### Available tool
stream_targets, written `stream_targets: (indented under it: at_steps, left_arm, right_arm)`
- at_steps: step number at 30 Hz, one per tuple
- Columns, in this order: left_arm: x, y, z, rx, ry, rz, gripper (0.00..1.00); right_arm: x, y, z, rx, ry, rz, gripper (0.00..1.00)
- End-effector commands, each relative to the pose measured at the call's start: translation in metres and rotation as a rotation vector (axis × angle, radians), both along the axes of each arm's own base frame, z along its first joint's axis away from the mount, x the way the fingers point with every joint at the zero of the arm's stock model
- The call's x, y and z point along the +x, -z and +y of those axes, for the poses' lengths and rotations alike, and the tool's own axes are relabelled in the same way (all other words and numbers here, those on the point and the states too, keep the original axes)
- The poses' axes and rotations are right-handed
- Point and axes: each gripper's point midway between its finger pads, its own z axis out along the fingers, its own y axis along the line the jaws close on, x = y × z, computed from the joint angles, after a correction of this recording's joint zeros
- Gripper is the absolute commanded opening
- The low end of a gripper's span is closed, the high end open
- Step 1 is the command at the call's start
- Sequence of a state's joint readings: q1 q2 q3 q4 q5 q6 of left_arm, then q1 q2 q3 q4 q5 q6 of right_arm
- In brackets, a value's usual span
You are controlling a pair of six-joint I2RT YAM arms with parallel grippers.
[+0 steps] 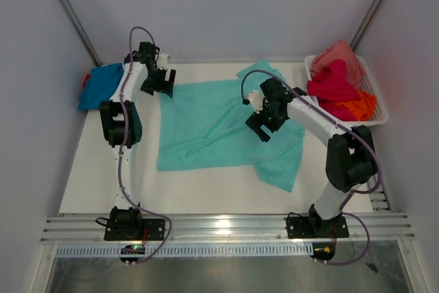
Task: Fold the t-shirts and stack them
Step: Flatten the tshirt out
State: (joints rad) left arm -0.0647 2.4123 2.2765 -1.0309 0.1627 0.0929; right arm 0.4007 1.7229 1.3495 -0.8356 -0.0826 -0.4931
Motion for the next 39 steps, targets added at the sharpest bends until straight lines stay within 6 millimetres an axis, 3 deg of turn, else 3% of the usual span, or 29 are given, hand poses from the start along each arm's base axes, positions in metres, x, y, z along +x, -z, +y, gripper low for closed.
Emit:
stream_targets:
  at_steps: [1,2,8,20,27,33,39]
  left_arm:
    - [0.030,-0.017,0.022,0.026,-0.061,-0.117,0.90]
    - [0.037,-0.018,0.023,0.022,-0.070,-0.140,0.90]
    - [0.049,-0.007,0.022,-0.040,-0.095,-0.156,0.89]
    - [0.060,0.001,0.008,-0.107,-0.041,-0.185,0.86]
    - [0.059,0.011,0.000,-0.155,-0.041,-0.163,0.83]
    - [0.060,0.013,-0.005,-0.183,-0.032,-0.162,0.73]
    - [0.061,0.013,-0.007,-0.195,-0.027,-0.162,0.46]
  right_arm:
    - [0.004,-0.013,-0.012,-0.014,0.085,-0.093,0.99]
    - [-0.003,-0.008,-0.022,-0.052,0.108,-0.091,0.99]
    - [-0.039,-0.002,-0.038,-0.088,0.078,-0.027,0.99]
    - [-0.079,-0.010,-0.037,-0.040,-0.037,0.042,0.99]
    - [-0.071,-0.004,-0.022,-0.006,-0.107,0.053,0.99]
    - [-0.062,0.010,0.000,0.008,-0.177,0.085,0.99]
    - [-0.047,0.006,0.018,0.030,-0.190,0.082,0.99]
